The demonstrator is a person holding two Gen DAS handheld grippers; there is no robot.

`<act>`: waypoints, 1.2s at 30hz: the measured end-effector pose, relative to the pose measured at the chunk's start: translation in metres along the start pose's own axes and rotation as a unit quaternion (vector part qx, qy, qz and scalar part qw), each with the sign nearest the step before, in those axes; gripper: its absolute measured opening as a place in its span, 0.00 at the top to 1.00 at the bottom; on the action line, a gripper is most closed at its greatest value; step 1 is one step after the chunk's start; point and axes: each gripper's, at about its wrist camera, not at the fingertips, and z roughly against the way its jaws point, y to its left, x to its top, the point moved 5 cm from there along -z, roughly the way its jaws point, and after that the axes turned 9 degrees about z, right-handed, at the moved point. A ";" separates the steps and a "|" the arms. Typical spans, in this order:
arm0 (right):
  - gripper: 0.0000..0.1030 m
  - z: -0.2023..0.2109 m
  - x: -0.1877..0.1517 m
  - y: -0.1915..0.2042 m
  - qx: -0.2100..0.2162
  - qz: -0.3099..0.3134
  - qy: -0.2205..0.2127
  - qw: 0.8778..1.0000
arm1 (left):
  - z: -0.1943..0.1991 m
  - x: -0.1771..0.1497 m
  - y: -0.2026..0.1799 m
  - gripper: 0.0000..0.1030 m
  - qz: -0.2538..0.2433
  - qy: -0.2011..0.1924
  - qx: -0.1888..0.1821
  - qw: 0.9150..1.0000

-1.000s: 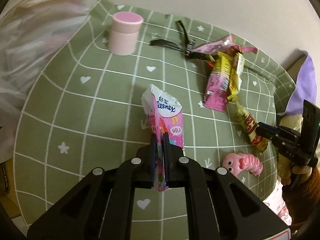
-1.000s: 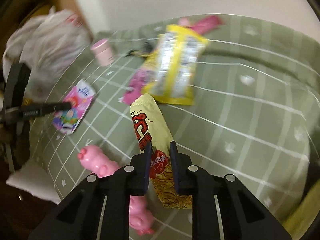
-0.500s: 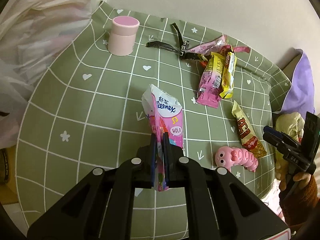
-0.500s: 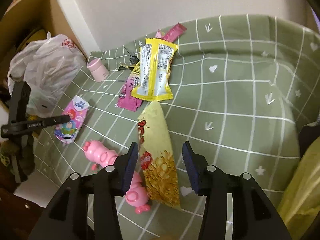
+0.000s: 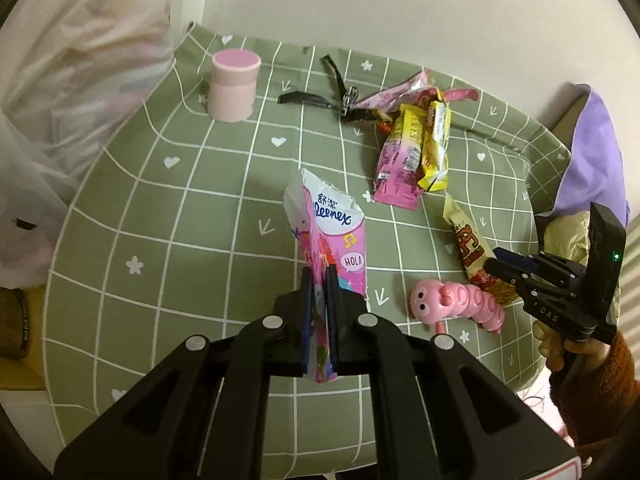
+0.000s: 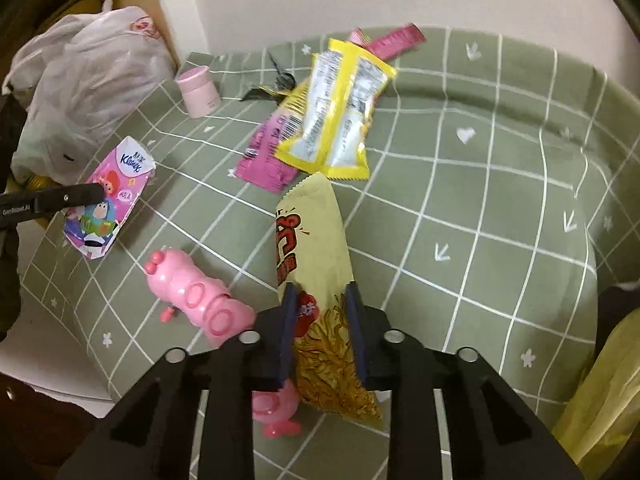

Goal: Collect trash
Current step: 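Carry the Kleenex pack and yellow snack bag over the trash bag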

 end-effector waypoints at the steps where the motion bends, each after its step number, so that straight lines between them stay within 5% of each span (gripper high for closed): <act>1: 0.84 0.006 0.001 0.001 0.003 -0.002 -0.009 1.000 | 0.002 0.001 0.000 0.95 0.000 -0.002 -0.001 1.000; 9: 0.88 0.054 0.008 -0.002 -0.004 -0.031 -0.070 0.997 | 0.021 0.016 -0.017 0.95 -0.018 -0.028 -0.026 0.999; 18: 0.88 0.131 0.011 -0.013 -0.068 -0.062 -0.145 0.985 | 0.042 0.044 -0.082 0.95 -0.087 -0.059 -0.093 0.990; 27: 0.88 0.226 -0.005 -0.034 -0.170 -0.096 -0.212 0.958 | 0.069 0.073 -0.187 0.95 -0.173 -0.082 -0.201 0.961; 36: 0.88 0.301 -0.071 -0.060 -0.277 -0.169 -0.225 0.918 | 0.057 0.032 -0.288 0.95 -0.271 -0.030 -0.278 0.921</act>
